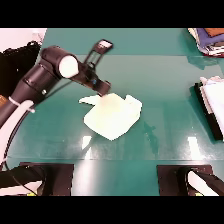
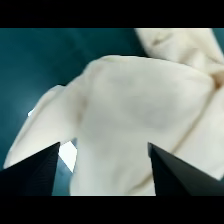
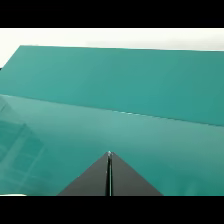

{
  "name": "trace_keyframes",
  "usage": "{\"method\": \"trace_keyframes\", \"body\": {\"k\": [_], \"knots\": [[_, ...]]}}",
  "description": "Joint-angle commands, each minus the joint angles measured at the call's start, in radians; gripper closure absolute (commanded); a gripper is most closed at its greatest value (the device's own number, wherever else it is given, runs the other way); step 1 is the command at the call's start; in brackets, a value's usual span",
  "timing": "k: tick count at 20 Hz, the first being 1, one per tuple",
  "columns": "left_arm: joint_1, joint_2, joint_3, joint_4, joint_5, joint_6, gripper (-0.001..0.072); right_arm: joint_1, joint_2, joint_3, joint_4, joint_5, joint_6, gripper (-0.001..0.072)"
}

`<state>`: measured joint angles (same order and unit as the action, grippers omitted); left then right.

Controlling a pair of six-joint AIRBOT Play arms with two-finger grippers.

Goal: Fold the shirts.

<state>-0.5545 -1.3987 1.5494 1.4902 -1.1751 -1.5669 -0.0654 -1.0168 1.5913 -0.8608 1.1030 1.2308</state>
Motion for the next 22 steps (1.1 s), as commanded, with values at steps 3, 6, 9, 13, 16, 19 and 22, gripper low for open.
{"method": "trace_keyframes", "body": {"k": [3,6,9,13,16,19,22], "knots": [[0.264,-0.116,-0.028,-0.147,-0.038,0.004,0.0064,-0.001,0.000,-0.014,-0.004,0.043,0.000,0.0695],[0.316,-0.168,-0.109,-0.171,-0.032,0.037,0.0064,-0.001,0.000,-0.061,-0.003,0.048,0.000,0.0696],[0.316,-0.207,-0.180,-0.192,-0.003,0.116,0.0064,-0.001,0.000,-0.113,-0.003,0.050,0.000,0.0696],[0.316,-0.231,-0.192,-0.246,0.073,0.120,0.0066,-0.001,0.000,-0.193,-0.004,0.053,0.000,0.0695],[0.316,-0.231,-0.192,-0.249,0.079,0.120,0.0561,-0.001,0.000,-0.293,-0.004,0.057,0.000,0.0696],[0.316,-0.231,-0.181,-0.247,0.077,0.120,0.0681,0.009,-0.010,-0.425,-0.004,0.061,0.001,0.0695],[0.316,-0.228,-0.122,-0.239,0.052,0.120,0.0681,0.056,-0.086,-0.554,-0.003,0.118,0.001,0.0473]]}}
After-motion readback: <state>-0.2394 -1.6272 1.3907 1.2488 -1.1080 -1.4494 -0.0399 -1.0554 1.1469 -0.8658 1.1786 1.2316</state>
